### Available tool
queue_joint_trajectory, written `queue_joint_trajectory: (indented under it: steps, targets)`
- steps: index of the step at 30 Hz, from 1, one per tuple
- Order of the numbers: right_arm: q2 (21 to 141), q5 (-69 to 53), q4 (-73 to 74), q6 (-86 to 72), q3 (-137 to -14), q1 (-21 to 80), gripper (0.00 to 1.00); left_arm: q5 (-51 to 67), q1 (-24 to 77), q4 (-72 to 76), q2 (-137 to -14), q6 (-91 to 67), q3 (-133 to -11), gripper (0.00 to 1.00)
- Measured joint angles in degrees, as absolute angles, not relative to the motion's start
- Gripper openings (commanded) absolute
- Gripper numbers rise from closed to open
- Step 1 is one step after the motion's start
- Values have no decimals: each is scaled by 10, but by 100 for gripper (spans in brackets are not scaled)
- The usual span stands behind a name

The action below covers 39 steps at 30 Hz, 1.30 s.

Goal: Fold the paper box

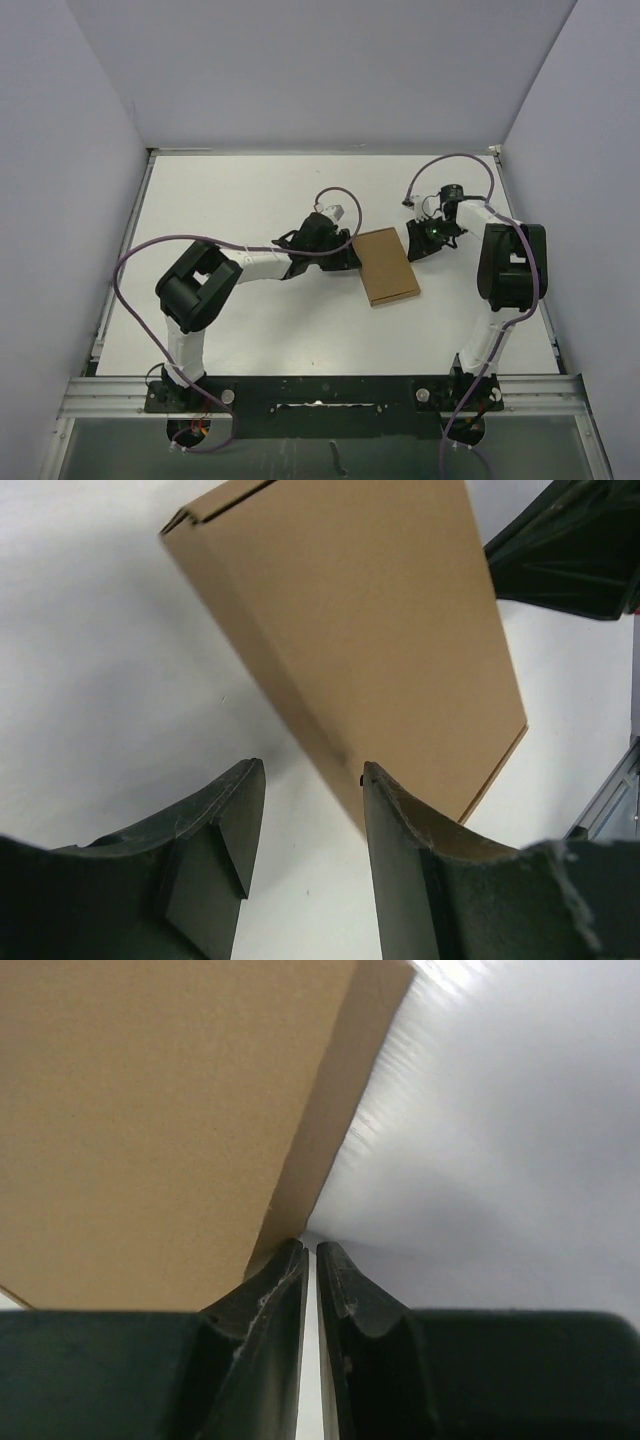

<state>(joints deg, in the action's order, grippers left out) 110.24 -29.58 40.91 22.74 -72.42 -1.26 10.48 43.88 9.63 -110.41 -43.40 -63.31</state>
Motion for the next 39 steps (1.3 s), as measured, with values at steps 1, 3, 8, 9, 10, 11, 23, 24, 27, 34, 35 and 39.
queue_joint_trajectory:
  steps: [1, 3, 8, 9, 10, 11, 23, 24, 27, 34, 35, 39]
  targets:
    - [1103, -299, 413, 230, -727, -9, 12, 107, 439, 96, -1111, -434, -641, 43]
    - [1103, -310, 418, 235, -730, -3, 12, 111, 439, 96, -1132, -434, -663, 43]
    - [1103, -336, 426, 242, -731, 1, 12, 119, 439, 86, -1155, -430, -696, 43]
    - [1103, -338, 428, 243, -731, 1, 12, 120, 438, 80, -1160, -429, -704, 43]
    - [1103, -339, 430, 245, -731, 0, 12, 121, 437, 78, -1164, -428, -711, 43]
    - [1103, -341, 431, 246, -731, -2, 12, 123, 435, 75, -1168, -427, -718, 43]
    - [1103, -338, 442, 251, -733, -6, 14, 152, 418, 30, -1224, -400, -809, 43]
    - [1103, -338, 443, 251, -733, -8, 14, 153, 418, 29, -1228, -398, -816, 43]
    - [1103, -339, 444, 251, -733, -19, 14, 161, 416, 25, -1239, -395, -832, 44]
    - [1102, -364, 442, 240, -733, -51, 14, 185, 413, 22, -1243, -391, -836, 45]
    - [1103, -366, 442, 237, -733, -53, 14, 187, 413, 21, -1243, -390, -836, 45]
    - [1104, -369, 442, 229, -733, -60, 13, 192, 410, 19, -1243, -387, -836, 45]
